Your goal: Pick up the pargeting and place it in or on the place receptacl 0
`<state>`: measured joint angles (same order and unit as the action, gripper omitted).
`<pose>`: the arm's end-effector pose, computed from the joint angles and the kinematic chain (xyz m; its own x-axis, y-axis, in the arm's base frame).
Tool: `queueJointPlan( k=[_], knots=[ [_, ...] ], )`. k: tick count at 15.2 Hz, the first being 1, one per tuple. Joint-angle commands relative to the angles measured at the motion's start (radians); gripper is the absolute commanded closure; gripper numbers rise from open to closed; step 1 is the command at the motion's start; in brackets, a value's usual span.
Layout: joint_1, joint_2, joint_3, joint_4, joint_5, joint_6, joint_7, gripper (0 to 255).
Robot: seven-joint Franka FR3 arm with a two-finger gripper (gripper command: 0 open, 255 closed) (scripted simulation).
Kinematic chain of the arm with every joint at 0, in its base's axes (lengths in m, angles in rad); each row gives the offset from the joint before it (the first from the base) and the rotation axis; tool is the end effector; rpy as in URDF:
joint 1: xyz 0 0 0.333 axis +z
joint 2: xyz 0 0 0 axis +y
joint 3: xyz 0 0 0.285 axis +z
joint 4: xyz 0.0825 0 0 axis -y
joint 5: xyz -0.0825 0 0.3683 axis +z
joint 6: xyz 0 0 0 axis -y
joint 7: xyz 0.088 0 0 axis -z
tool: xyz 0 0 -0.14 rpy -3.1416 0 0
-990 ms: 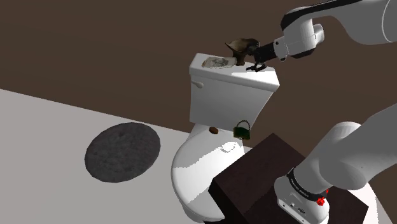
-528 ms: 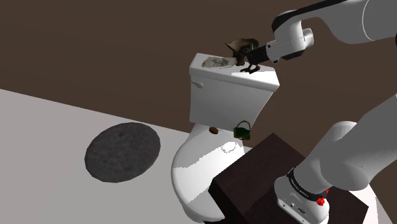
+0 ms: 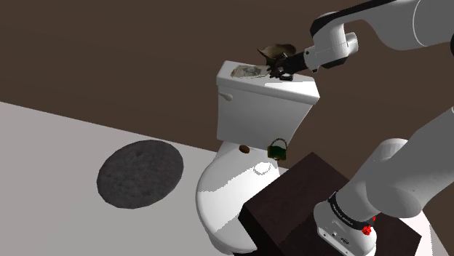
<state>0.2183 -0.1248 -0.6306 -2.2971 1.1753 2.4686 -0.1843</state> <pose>0.4913 -0.1975 0.3753 0.4522 -0.8915 -0.0284 -0.5530 -0.2553 -0.7931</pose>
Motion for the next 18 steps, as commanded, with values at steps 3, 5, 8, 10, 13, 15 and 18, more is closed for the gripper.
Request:
queueJointPlan(
  k=[3, 5, 8, 10, 13, 15, 18],
  knots=[
    [0.0, 0.0, 0.0, 0.0, 0.0, 0.0, 0.0, 255],
    [0.0, 0.0, 0.0, 0.0, 0.0, 0.0, 0.0, 255],
    [0.0, 0.0, 0.0, 0.0, 0.0, 0.0, 0.0, 255],
    [-0.004, -0.018, 0.006, 0.006, -0.034, -0.001, 0.035, 255],
    [-0.01, -0.043, 0.015, 0.016, -0.084, -0.005, 0.088, 255],
    [-0.016, -0.059, 0.022, 0.024, -0.116, -0.009, 0.123, 255],
    [-0.025, -0.08, 0.032, 0.038, -0.161, -0.018, 0.173, 255]
  ],
)
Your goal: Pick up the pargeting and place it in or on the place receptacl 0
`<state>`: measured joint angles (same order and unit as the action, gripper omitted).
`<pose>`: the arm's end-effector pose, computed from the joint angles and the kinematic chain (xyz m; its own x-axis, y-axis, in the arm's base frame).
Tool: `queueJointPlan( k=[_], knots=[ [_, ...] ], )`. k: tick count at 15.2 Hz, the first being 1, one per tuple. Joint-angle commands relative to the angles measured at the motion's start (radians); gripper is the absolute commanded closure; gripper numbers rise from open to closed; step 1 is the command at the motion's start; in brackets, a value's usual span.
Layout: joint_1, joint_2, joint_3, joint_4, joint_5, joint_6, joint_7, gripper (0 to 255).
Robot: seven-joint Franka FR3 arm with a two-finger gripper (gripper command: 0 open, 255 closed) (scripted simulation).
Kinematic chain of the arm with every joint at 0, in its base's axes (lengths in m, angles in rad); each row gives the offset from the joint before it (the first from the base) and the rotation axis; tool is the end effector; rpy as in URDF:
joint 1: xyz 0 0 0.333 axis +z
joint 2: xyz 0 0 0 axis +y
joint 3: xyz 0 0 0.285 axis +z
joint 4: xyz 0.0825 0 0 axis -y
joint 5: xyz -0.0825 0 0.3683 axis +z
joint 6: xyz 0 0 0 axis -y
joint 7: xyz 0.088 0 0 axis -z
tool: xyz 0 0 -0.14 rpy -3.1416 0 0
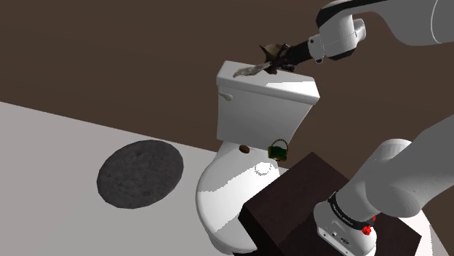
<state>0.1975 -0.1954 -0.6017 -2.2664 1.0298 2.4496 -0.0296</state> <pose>0.4926 -0.1958 0.4197 0.4565 -0.8891 -0.0326 -0.5552 -0.2560 -0.7913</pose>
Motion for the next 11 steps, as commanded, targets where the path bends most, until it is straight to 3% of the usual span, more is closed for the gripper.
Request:
queueJointPlan(
  k=[1, 11],
  knots=[
    [-0.007, -0.015, 0.007, 0.012, -0.03, -0.003, 0.034, 255],
    [-0.037, -0.066, 0.041, 0.076, -0.157, -0.055, 0.184, 255]
  ],
)
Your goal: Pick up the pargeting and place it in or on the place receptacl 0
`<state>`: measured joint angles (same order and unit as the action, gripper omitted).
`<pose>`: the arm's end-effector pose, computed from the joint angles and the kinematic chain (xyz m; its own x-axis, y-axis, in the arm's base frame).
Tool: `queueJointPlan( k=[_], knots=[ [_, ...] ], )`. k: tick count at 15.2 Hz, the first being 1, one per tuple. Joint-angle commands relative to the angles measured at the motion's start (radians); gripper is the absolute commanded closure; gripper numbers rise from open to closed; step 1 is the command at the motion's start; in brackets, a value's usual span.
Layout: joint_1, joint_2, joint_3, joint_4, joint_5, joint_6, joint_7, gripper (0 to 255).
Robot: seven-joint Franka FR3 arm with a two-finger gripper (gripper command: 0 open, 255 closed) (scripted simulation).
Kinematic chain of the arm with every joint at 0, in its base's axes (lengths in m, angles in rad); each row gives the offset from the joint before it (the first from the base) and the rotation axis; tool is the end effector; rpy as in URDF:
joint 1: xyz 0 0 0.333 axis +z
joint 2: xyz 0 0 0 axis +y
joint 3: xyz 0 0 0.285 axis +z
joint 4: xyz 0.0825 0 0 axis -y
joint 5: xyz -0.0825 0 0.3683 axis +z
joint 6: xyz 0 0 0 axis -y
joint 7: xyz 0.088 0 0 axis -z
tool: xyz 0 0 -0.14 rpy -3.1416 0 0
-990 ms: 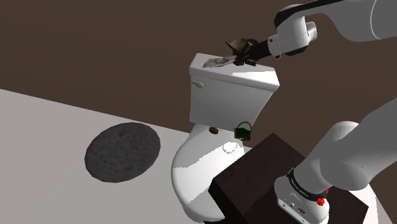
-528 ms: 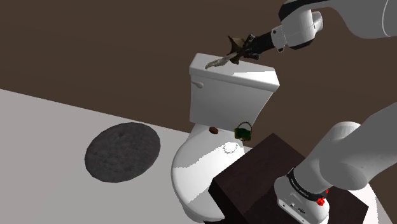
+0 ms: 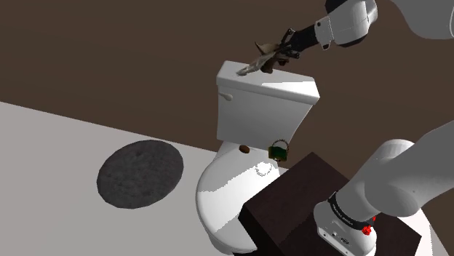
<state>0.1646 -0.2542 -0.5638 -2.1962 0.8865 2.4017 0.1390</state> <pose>0.4944 -0.1965 0.4782 0.4525 -0.8913 -0.0285 -0.5530 -0.2554 -0.7931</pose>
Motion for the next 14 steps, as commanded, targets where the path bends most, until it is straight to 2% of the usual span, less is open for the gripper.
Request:
queueJointPlan(
  k=[1, 14],
  knots=[
    [-0.007, -0.01, 0.006, 0.014, -0.025, -0.013, 0.029, 255],
    [-0.036, -0.037, 0.037, 0.136, -0.138, -0.112, 0.185, 255]
  ],
)
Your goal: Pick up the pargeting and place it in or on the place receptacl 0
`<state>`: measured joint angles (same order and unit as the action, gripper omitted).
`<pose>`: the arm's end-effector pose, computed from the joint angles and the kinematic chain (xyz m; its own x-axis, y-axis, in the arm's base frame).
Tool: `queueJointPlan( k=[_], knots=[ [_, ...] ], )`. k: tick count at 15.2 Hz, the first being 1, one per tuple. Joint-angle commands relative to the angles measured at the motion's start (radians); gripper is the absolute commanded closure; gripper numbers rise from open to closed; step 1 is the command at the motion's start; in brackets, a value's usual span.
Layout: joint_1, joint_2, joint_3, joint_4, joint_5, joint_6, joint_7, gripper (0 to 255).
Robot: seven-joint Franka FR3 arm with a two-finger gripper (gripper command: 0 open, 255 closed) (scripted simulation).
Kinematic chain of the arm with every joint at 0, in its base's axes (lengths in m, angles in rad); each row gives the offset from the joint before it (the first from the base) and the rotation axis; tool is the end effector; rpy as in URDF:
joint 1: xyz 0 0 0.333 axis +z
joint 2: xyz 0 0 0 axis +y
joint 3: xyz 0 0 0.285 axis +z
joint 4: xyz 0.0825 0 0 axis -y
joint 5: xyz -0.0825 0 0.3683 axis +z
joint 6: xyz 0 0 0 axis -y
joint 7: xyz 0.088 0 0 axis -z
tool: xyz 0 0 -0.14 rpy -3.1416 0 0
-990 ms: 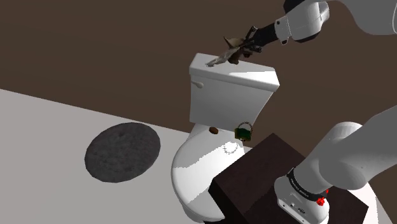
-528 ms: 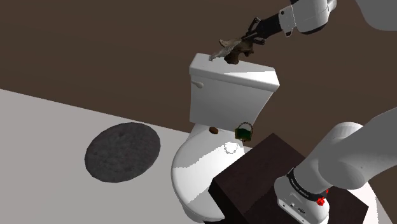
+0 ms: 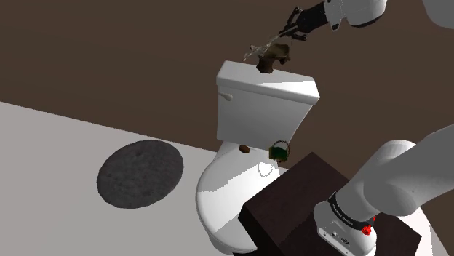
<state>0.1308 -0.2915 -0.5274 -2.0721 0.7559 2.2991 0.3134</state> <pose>0.4939 -0.1961 0.5503 0.4523 -0.8914 -0.0283 -0.5529 -0.2553 -0.7932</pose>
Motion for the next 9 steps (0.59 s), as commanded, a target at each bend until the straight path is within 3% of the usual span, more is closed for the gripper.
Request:
queueJointPlan(
  k=[1, 7, 9],
  knots=[
    [-0.003, -0.001, 0.003, 0.023, -0.014, -0.018, 0.021, 255],
    [-0.011, 0.001, 0.01, 0.093, -0.049, -0.071, 0.08, 255],
    [-0.018, 0.034, -0.039, 0.149, -0.033, -0.131, 0.048, 255]
  ],
)
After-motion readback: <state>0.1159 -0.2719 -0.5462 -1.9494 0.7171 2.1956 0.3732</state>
